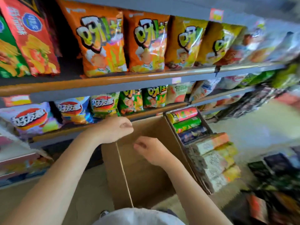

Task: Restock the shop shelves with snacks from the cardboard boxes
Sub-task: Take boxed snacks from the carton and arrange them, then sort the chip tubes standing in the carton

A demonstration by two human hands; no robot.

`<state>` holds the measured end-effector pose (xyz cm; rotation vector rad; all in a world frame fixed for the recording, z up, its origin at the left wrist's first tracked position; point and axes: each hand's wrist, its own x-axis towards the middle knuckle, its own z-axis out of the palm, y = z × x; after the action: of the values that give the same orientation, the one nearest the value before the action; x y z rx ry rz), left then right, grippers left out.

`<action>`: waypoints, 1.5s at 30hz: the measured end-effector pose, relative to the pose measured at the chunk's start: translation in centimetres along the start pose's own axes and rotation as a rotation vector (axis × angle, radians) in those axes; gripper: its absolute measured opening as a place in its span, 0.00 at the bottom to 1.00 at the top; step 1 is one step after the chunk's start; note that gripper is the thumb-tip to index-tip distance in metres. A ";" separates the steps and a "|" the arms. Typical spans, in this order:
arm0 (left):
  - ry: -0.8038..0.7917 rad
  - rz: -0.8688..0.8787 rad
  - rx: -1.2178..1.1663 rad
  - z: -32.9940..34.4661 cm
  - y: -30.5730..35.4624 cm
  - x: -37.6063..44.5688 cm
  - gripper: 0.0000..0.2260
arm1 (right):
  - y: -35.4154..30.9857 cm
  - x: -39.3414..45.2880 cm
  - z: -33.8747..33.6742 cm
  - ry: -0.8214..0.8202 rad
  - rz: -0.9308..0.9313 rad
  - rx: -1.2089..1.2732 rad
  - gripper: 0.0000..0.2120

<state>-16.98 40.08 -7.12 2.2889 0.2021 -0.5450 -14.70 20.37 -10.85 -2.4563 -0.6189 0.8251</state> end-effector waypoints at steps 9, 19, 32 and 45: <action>-0.073 0.014 0.023 12.4 11.9 7.2 0.14 | 17.1 -4.3 -7.7 0.387 0.099 0.215 0.10; 0.038 -0.205 -0.165 29.1 21.6 16.9 0.28 | 35.9 -6.1 -16.8 0.007 0.013 -0.516 0.57; 0.069 -0.721 -1.218 36.1 22.1 15.0 0.20 | 40.1 -2.1 -17.6 -0.126 -0.403 -0.937 0.65; 0.196 -0.816 -1.348 37.3 26.5 17.6 0.29 | 38.9 1.0 -19.5 -0.102 -0.200 -0.490 0.51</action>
<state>-5.22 -5.49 -20.88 0.8564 1.2063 -0.3573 8.86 -15.27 -19.25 -2.7235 -1.2052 0.7939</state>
